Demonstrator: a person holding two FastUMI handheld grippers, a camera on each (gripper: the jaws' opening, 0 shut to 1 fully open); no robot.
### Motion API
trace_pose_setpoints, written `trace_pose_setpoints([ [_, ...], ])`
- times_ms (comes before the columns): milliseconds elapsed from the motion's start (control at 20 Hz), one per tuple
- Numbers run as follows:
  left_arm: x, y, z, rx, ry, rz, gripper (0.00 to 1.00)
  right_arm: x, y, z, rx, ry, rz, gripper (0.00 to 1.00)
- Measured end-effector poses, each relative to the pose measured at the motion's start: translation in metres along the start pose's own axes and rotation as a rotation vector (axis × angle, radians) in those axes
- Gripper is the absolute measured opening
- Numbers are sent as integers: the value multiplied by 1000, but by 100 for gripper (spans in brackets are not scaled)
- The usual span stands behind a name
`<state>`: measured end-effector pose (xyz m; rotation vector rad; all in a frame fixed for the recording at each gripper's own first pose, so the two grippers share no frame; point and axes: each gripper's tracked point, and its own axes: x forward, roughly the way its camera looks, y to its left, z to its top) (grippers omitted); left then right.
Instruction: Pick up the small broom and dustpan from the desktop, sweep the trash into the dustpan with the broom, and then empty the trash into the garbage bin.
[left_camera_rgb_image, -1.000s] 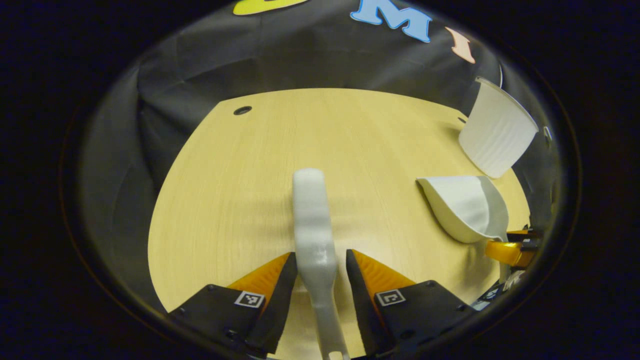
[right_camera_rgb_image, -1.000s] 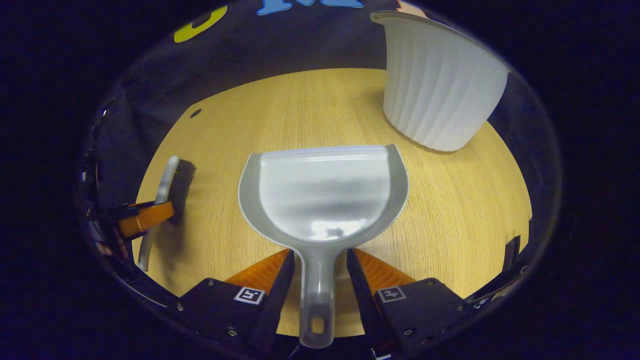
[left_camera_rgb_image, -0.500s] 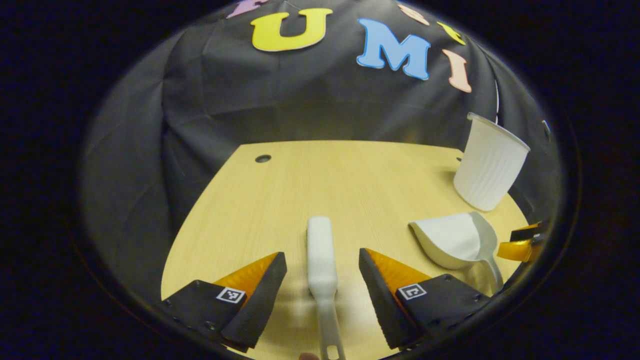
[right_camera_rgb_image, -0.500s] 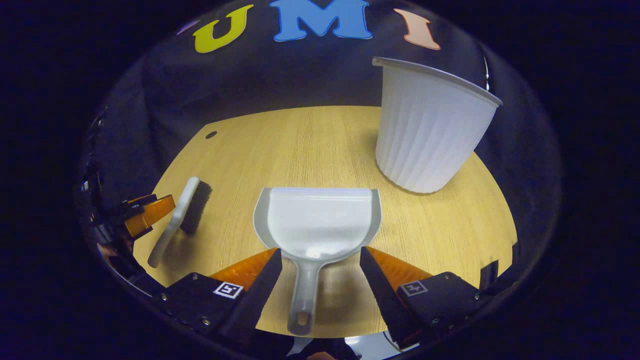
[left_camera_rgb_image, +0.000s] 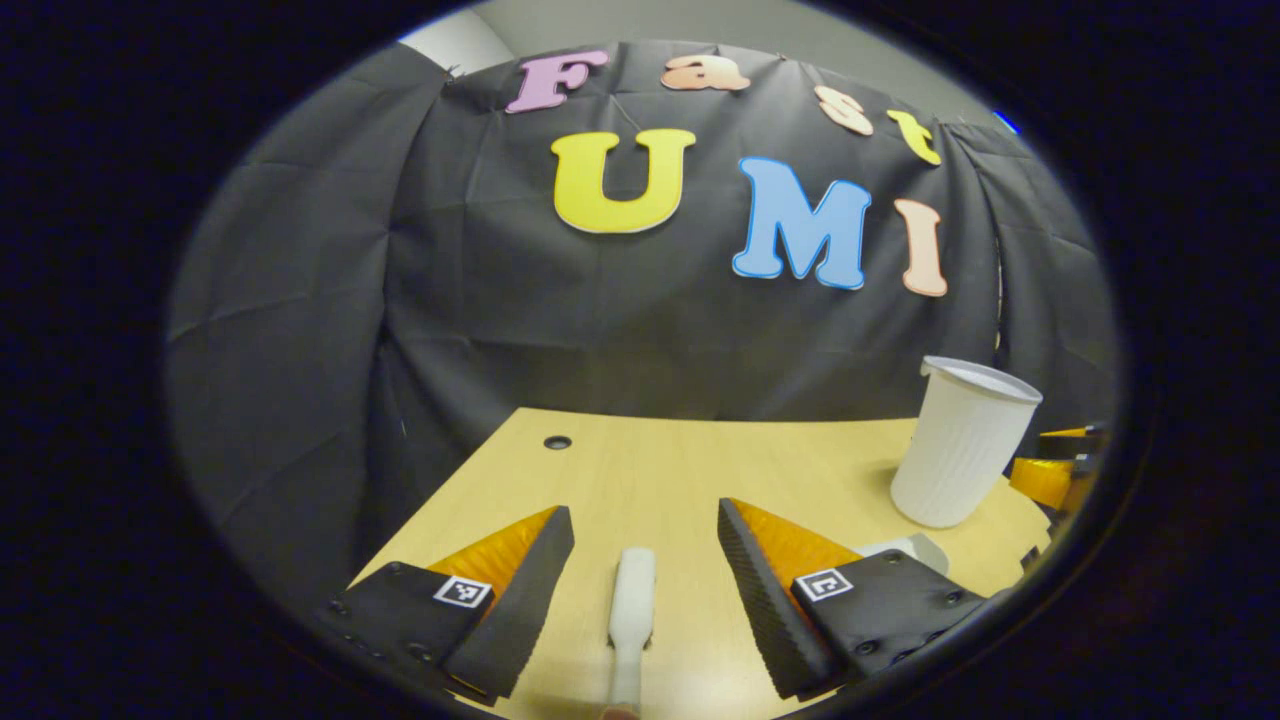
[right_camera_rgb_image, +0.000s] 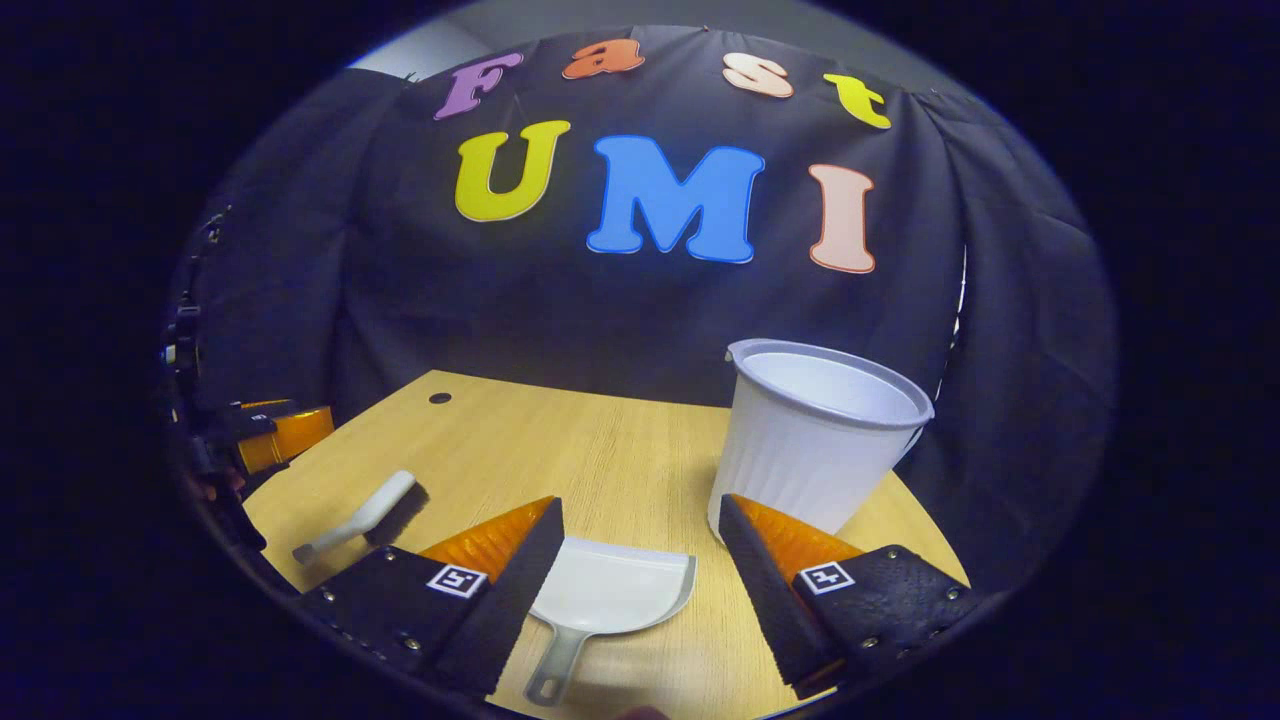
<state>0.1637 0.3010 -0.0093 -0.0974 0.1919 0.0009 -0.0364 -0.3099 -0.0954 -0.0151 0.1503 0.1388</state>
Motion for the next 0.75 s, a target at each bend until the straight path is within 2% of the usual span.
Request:
trace_pose_setpoints([
  [350, -45, -17, 61, -44, -188, 26, 96, -17, -24, 50, -15, -191, -31, 97],
  [450, -59, -17, 67, -40, -214, 34, 94, -20, -30, 59, -12, -216, -36, 97],
  [750, -56, -24, 76, -40, -244, 33, 96, -22, -39, 72, -11, -259, -57, 97],
])
